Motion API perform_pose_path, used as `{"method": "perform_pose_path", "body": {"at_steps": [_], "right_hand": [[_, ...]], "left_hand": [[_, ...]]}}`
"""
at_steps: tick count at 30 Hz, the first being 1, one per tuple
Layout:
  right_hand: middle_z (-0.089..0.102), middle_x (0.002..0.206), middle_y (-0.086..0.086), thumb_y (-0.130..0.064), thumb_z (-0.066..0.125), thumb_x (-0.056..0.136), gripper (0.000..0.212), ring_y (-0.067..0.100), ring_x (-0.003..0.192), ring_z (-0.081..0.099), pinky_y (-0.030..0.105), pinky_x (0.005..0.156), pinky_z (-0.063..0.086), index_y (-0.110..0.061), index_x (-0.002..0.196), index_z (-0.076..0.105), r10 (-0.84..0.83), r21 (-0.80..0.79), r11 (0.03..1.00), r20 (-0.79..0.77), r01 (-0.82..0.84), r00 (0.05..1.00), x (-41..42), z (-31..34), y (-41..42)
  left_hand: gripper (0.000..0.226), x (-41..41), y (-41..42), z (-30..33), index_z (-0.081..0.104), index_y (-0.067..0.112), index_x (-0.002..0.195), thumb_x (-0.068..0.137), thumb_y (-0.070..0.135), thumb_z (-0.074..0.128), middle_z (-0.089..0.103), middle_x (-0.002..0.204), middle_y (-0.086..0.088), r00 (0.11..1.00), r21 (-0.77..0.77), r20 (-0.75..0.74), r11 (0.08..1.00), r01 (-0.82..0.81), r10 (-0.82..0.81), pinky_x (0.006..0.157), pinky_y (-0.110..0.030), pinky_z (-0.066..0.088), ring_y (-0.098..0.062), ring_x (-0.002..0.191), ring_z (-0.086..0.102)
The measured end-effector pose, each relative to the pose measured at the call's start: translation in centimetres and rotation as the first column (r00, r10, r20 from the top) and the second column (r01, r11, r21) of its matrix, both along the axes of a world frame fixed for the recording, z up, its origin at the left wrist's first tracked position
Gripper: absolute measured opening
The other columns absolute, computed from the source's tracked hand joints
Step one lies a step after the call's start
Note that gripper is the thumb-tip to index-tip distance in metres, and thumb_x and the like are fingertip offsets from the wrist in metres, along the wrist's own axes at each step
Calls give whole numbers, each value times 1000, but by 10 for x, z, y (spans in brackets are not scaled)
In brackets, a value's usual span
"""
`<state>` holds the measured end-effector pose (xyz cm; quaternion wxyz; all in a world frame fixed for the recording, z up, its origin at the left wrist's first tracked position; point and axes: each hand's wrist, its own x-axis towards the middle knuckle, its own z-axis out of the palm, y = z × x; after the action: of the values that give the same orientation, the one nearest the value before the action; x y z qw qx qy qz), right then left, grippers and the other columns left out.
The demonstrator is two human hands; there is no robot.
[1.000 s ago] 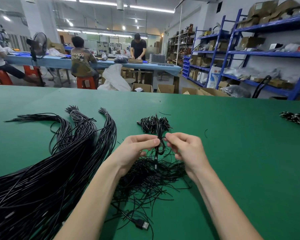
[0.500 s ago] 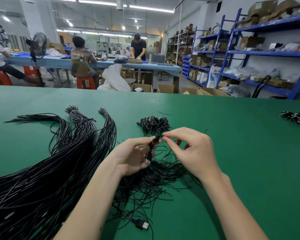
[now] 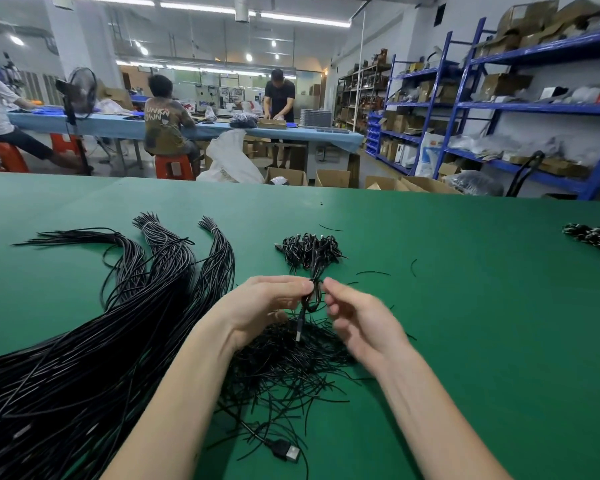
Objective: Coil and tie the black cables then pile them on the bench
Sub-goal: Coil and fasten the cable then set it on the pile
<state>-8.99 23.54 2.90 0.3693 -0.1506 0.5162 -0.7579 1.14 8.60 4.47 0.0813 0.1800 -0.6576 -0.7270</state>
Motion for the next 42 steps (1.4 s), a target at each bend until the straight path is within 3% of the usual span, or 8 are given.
{"method": "perform_pose_path", "body": {"at_steps": [2, 5, 8, 13, 18, 26, 37, 42], "right_hand": [[65, 68, -2, -19, 80, 75, 9, 3, 50, 52, 12, 37, 35, -12, 69, 80, 130, -30, 991, 275, -127, 953, 2, -8, -1], [74, 79, -6, -30, 82, 82, 14, 5, 58, 60, 14, 46, 42, -17, 88, 81, 106, 194, 978, -140, -78, 984, -1, -8, -1], [74, 103, -23, -40, 81, 83, 20, -3, 83, 65, 14, 66, 49, -37, 102, 77, -47, 214, 921, -767, 325, 640, -11, 3, 7], [67, 112, -35, -42, 76, 87, 25, -6, 112, 58, 19, 86, 45, -46, 112, 74, 221, 274, 930, -950, 246, 221, -19, 15, 18], [73, 78, -24, -41, 78, 84, 8, 2, 67, 61, 16, 64, 48, -37, 78, 77, 151, 296, 898, -903, 326, 403, -24, 11, 20], [76, 79, -5, -25, 77, 91, 10, 7, 67, 67, 19, 55, 51, -16, 97, 76, -28, 198, 969, -501, 146, 865, -5, -3, 0], [79, 90, 1, -19, 79, 89, 17, 11, 73, 69, 25, 62, 57, -13, 104, 74, -38, 169, 980, -355, 105, 934, -19, -12, -9], [75, 103, -1, -22, 79, 89, 14, 10, 77, 69, 18, 58, 55, -16, 101, 74, -142, 239, 926, -501, 294, 854, -66, -1, -48]], "left_hand": [[36, 4, -6, 0, 80, 13, 101, 72, 34, 78, 76, 102, -3, 999, -58, 31, 998, 6, -4, 95, -38, 38, -19, 92, 55], [45, 8, -11, -4, 78, 12, 109, 71, 36, 76, 76, 110, -7, 995, -60, 102, 998, 19, -13, 98, -41, 38, -20, 97, 56], [58, 8, -12, -6, 76, 10, 116, 67, 41, 76, 64, 110, -9, 988, -55, 153, 998, 35, -26, 93, -37, 33, -22, 101, 47], [40, 7, -11, -6, 80, 15, 101, 74, 44, 76, 61, 98, -6, 982, -140, 151, 981, 136, -114, 75, -28, 38, -21, 88, 47], [48, 0, -11, -9, 67, 11, 114, 92, 52, 57, 77, 104, -3, 998, 199, 52, 980, 18, -29, 72, -27, 44, -11, 73, 59], [34, -15, 7, -20, 72, 14, 112, 81, 26, 77, 75, 84, 3, 984, 133, -144, 988, -83, 102, 64, -19, 53, -5, 65, 65], [18, -22, 11, -29, 76, 35, 107, 90, 36, 73, 77, 102, 11, 943, -22, -191, 959, -282, 273, 65, -15, 50, 0, 89, 70], [13, -19, 2, -39, 74, 28, 106, 95, 29, 67, 73, 105, 7, 913, -162, -175, 904, -397, 369, 88, -27, 52, -8, 102, 66]]}}
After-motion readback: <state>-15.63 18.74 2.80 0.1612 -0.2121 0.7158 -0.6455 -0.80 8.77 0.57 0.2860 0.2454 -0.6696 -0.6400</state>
